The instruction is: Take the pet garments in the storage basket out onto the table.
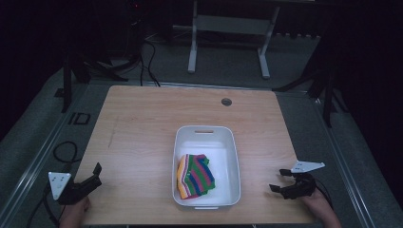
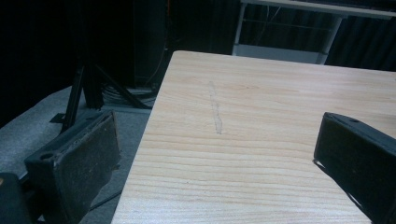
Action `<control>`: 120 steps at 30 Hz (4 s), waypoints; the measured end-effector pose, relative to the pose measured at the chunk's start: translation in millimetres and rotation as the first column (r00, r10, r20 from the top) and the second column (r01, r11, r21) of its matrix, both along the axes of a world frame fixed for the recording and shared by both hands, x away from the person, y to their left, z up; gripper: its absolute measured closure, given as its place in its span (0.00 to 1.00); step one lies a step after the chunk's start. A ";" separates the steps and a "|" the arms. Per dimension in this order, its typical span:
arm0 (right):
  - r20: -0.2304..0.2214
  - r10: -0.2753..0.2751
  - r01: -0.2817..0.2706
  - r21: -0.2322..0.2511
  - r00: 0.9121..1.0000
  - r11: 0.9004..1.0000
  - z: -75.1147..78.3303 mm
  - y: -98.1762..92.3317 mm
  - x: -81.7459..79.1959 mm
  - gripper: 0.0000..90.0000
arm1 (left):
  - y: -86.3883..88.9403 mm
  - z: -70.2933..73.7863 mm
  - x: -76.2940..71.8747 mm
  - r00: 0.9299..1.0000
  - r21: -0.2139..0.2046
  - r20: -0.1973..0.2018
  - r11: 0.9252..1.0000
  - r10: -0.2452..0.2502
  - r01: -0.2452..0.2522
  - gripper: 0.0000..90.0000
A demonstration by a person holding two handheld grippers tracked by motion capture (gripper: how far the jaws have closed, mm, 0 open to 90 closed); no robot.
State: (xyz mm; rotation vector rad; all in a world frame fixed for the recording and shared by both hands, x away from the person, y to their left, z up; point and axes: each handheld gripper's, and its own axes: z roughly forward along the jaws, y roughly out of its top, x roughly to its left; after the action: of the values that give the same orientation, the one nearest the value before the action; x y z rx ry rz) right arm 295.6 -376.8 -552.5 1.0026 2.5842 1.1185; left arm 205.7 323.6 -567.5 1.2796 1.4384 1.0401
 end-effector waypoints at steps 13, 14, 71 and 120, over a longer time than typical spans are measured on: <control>0.041 0.225 -0.224 -0.041 0.973 0.974 29.9 48.9 0.9 0.14 | 0.1 0.0 -0.1 1.000 0.000 0.000 1.000 -0.002 0.002 0.01; 0.045 0.234 -0.232 -0.042 0.971 0.972 33.6 51.4 1.2 0.14 | 0.1 0.0 -0.1 1.000 0.000 0.000 1.000 -0.003 0.003 0.01; -0.062 0.574 -0.575 -0.172 0.817 0.800 90.4 261.4 35.9 0.12 | 1.6 0.2 -0.8 1.000 -0.011 0.002 1.000 -0.012 0.012 0.01; -0.016 0.610 -0.572 -0.367 0.793 0.734 100.1 289.8 30.8 0.76 | 1.8 0.2 -0.9 1.000 -0.012 0.002 1.000 -0.013 0.013 0.01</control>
State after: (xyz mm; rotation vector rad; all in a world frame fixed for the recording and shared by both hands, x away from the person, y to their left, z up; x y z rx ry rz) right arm 326.4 -86.9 -452.4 0.0112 2.9418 0.7098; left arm 204.8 325.4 -567.2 1.2771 1.4309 1.0227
